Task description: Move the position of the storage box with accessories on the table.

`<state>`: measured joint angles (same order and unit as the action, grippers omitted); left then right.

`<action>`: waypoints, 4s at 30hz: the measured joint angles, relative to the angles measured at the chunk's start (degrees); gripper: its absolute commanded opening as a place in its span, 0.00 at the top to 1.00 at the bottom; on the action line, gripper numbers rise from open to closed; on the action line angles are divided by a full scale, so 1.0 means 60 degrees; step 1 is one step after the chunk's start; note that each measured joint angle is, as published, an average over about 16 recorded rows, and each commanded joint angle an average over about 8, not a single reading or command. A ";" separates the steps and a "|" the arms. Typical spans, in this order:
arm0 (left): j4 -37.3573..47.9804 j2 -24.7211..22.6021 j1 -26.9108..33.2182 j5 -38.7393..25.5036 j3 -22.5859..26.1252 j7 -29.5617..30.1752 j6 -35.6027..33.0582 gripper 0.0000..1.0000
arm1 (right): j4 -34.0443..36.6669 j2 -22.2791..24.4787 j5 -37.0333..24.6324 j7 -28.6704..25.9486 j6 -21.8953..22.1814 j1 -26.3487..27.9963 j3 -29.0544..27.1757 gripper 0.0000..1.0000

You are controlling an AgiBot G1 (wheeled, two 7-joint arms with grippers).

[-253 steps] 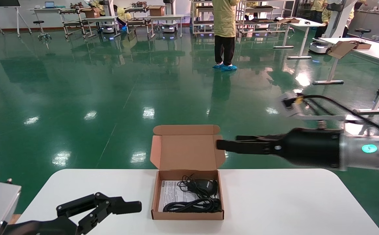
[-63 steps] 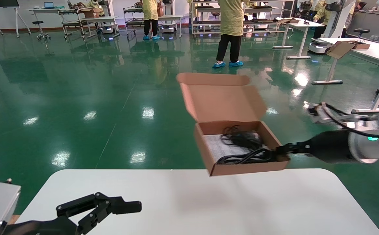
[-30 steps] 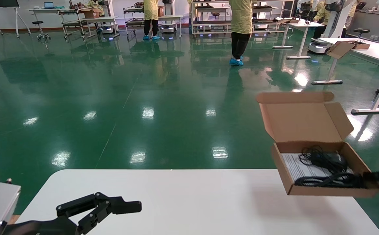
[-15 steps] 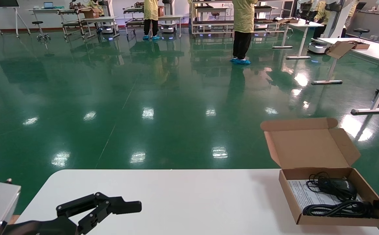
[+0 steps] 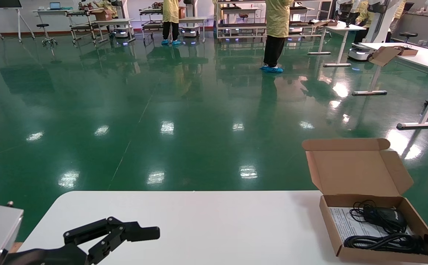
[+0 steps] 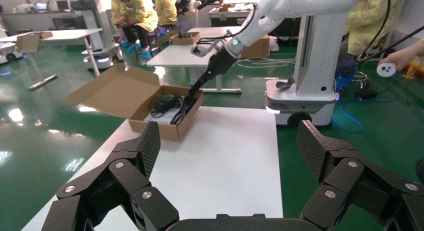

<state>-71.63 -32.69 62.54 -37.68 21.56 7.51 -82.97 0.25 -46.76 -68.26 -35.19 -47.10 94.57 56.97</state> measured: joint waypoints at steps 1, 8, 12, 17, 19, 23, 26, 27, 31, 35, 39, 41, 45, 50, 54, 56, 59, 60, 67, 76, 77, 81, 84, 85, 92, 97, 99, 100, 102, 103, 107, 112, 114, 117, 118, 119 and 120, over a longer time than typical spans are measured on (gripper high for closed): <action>0.0000 0.0000 0.0000 0.0000 0.0000 0.0000 0.0000 0.00 | -0.0003 -0.0006 0.0023 0.0020 0.0041 -0.0048 -0.0016 1.00; 0.0000 0.0000 0.0000 0.0000 0.0000 0.0000 0.0000 0.00 | -0.0024 -0.0063 0.0157 0.0136 0.0267 -0.0345 -0.0110 1.00; 0.0000 0.0000 0.0000 0.0000 0.0000 0.0000 0.0000 0.00 | -0.0033 -0.0100 0.0219 0.0187 0.0368 -0.0478 -0.0154 1.00; 0.0000 0.0000 0.0000 0.0000 0.0001 0.0000 0.0000 0.00 | -0.0037 -0.0126 0.0280 0.0242 0.0487 -0.0598 -0.0196 1.00; 0.0000 0.0000 0.0000 0.0000 0.0001 0.0000 0.0000 0.00 | -0.0036 -0.0127 0.0299 0.0260 0.0528 -0.0635 -0.0210 1.00; 0.0000 0.0000 0.0000 0.0001 0.0001 0.0000 0.0000 0.00 | -0.0032 -0.0117 0.0336 0.0287 0.0591 -0.0694 -0.0236 1.00; 0.0000 0.0000 0.0000 0.0001 0.0001 0.0000 0.0000 0.00 | -0.0032 -0.0105 0.0360 0.0302 0.0624 -0.0726 -0.0252 1.00; 0.0000 0.0000 0.0000 0.0001 0.0001 0.0000 0.0000 0.00 | -0.0033 -0.0101 0.0367 0.0307 0.0632 -0.0735 -0.0258 0.99; 0.0000 0.0000 0.0000 0.0001 0.0001 0.0000 0.0000 0.00 | -0.0044 -0.0092 0.0397 0.0333 0.0663 -0.0764 -0.0278 0.57; 0.0000 0.0000 0.0000 0.0001 0.0001 -0.0001 0.0000 0.00 | -0.0070 -0.0097 0.0443 0.0378 0.0704 -0.0789 -0.0311 0.09; 0.0000 0.0000 0.0000 0.0001 0.0001 -0.0001 0.0000 0.00 | -0.0110 -0.0107 0.0518 0.0468 0.0766 -0.0819 -0.0363 0.00; 0.0000 0.0000 0.0000 0.0001 0.0001 -0.0001 0.0000 0.00 | -0.0134 -0.0113 0.0571 0.0531 0.0806 -0.0838 -0.0400 0.00; 0.0000 0.0001 0.0000 0.0001 0.0001 -0.0001 0.0001 0.00 | -0.0179 -0.0120 0.0711 0.0679 0.0895 -0.0879 -0.0499 0.00; 0.0000 0.0001 0.0000 0.0001 0.0002 -0.0001 0.0001 0.00 | -0.0226 -0.0113 0.0968 0.0846 0.0972 -0.0886 -0.0679 0.00; 0.0000 0.0001 0.0000 0.0001 0.0002 -0.0001 0.0001 0.00 | -0.0254 -0.0092 0.1256 0.0898 0.0944 -0.0816 -0.0879 0.00; 0.0000 0.0001 0.0000 0.0001 0.0002 -0.0001 0.0001 0.00 | -0.0270 -0.0071 0.1422 0.0894 0.0884 -0.0747 -0.0995 0.00; 0.0000 0.0001 0.0001 0.0001 0.0002 -0.0001 0.0001 0.00 | -0.0299 -0.0028 0.1682 0.0855 0.0724 -0.0604 -0.1175 0.00; 0.0000 0.0001 0.0001 0.0001 0.0002 -0.0001 0.0001 0.00 | -0.0310 -0.0009 0.1768 0.0835 0.0650 -0.0547 -0.1235 0.00; 0.0000 0.0001 0.0000 0.0001 0.0002 -0.0001 0.0001 0.00 | -0.0401 0.0160 0.2367 0.0568 -0.0141 -0.0097 -0.1647 0.00; 0.0002 0.0002 -0.0001 0.0002 0.0002 -0.0002 0.0004 0.00 | -0.0490 0.0330 0.2853 0.0259 -0.1097 0.0297 -0.1969 0.00; 0.0002 0.0002 -0.0001 0.0002 0.0002 -0.0002 0.0004 0.00 | -0.0491 0.0335 0.2872 0.0239 -0.1137 0.0311 -0.1982 0.00; 0.0002 0.0003 -0.0001 0.0002 0.0002 -0.0002 0.0005 0.00 | -0.0528 0.0352 0.2930 0.0209 -0.1250 0.0329 -0.2029 0.00; 0.0003 0.0003 -0.0001 0.0002 0.0002 -0.0002 0.0005 0.00 | -0.0649 0.0366 0.2932 0.0270 -0.1285 0.0259 -0.2069 0.00; 0.0003 0.0003 -0.0001 0.0002 0.0002 -0.0002 0.0005 0.00 | -0.0714 0.0374 0.2930 0.0298 -0.1298 0.0221 -0.2090 0.00; 0.0003 0.0003 -0.0001 0.0002 0.0002 -0.0002 0.0005 0.00 | -0.1513 0.0475 0.2993 0.0581 -0.1596 -0.0199 -0.2394 0.00; 0.0003 0.0003 -0.0001 0.0002 0.0002 -0.0002 0.0005 0.00 | -0.2429 0.0602 0.3118 0.0875 -0.2014 -0.0644 -0.2773 0.00; 0.0003 0.0003 -0.0001 0.0002 0.0003 -0.0002 0.0005 0.00 | -0.2820 0.0656 0.3169 0.1002 -0.2189 -0.0837 -0.2933 0.00; 0.0003 0.0003 -0.0001 0.0002 0.0003 -0.0002 0.0005 0.00 | -0.3020 0.0683 0.3195 0.1066 -0.2279 -0.0935 -0.3015 0.00; 0.0003 0.0003 -0.0001 0.0002 0.0003 -0.0002 0.0005 0.00 | -0.3411 0.0737 0.3245 0.1193 -0.2454 -0.1128 -0.3176 0.00; 0.0003 0.0003 -0.0001 0.0002 0.0003 -0.0002 0.0005 0.00 | -0.3611 0.0764 0.3271 0.1258 -0.2543 -0.1226 -0.3258 0.00; 0.0003 0.0003 -0.0001 0.0002 0.0003 -0.0002 0.0005 0.00 | -0.4398 0.0872 0.3373 0.1513 -0.2895 -0.1613 -0.3581 0.00; 0.0003 0.0003 -0.0001 0.0002 0.0003 -0.0002 0.0005 0.00 | -0.5383 0.1007 0.3501 0.1832 -0.3336 -0.2097 -0.3985 0.00; 0.0003 0.0003 -0.0001 0.0002 0.0003 -0.0002 0.0005 0.00 | -0.5774 0.1061 0.3552 0.1958 -0.3511 -0.2289 -0.4146 0.00; 0.0003 0.0003 -0.0001 0.0002 0.0003 -0.0002 0.0005 0.00 | -0.6365 0.1142 0.3629 0.2150 -0.3775 -0.2580 -0.4388 0.00; 0.0003 0.0003 -0.0001 0.0002 0.0003 -0.0002 0.0005 0.00 | -0.6564 0.1169 0.3655 0.2214 -0.3864 -0.2677 -0.4469 0.00; 0.0003 0.0003 -0.0001 0.0002 0.0003 -0.0002 0.0005 0.00 | -0.6759 0.1196 0.3680 0.2277 -0.3952 -0.2774 -0.4550 0.00; 0.0003 0.0003 -0.0001 0.0002 0.0003 -0.0002 0.0005 0.00 | -0.6955 0.1223 0.3706 0.2341 -0.4039 -0.2870 -0.4630 0.00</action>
<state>-71.61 -32.67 62.54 -37.67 21.58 7.50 -82.94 -41.48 -39.42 -46.03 -21.15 -71.33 77.35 29.19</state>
